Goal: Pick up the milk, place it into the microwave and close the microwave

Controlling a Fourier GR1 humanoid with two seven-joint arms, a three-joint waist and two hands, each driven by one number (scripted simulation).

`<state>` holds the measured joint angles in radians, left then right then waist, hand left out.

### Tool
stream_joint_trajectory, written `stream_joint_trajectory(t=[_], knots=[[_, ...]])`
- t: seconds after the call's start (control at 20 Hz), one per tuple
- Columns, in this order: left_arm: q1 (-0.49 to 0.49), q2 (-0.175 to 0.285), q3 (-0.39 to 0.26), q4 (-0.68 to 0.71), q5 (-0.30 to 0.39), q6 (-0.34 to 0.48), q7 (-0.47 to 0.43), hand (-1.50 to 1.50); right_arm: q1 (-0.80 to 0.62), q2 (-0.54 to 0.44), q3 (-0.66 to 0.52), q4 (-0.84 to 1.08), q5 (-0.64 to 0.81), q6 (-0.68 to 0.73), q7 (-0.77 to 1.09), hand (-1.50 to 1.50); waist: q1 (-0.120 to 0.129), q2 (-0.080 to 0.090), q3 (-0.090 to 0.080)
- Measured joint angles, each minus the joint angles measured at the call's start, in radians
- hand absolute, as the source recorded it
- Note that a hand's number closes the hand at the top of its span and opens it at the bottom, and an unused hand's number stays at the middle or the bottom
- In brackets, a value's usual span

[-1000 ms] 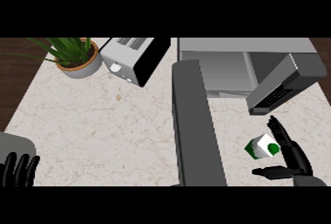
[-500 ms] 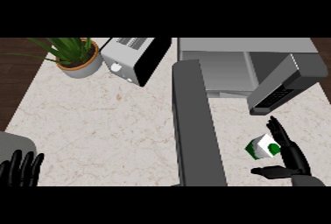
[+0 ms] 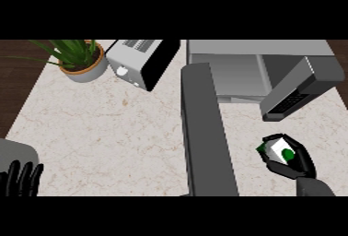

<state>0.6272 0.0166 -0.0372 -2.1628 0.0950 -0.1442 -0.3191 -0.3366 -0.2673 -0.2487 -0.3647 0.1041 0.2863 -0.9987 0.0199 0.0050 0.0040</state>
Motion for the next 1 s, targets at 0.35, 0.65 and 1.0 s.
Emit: stream_joint_trajectory(t=[0.35,0.65,1.0], knots=[[0.002,0.0,0.005,0.019,-0.011,-0.002,-0.017,-1.5,-0.012,0.017,-0.012,-0.018,-0.068,0.044,0.032,1.5,-0.002,-0.001,-0.001],[0.033,0.005,0.018,0.008,0.008,-0.026,-0.04,-1.5,-0.079,0.049,-0.056,-0.01,-0.136,0.028,0.056,1.5,0.001,-0.002,-0.002],[0.043,0.008,0.046,0.011,0.031,-0.038,-0.043,-1.5,-0.07,0.094,0.004,-0.121,-0.139,0.042,0.102,1.5,-0.013,-0.007,-0.004]])
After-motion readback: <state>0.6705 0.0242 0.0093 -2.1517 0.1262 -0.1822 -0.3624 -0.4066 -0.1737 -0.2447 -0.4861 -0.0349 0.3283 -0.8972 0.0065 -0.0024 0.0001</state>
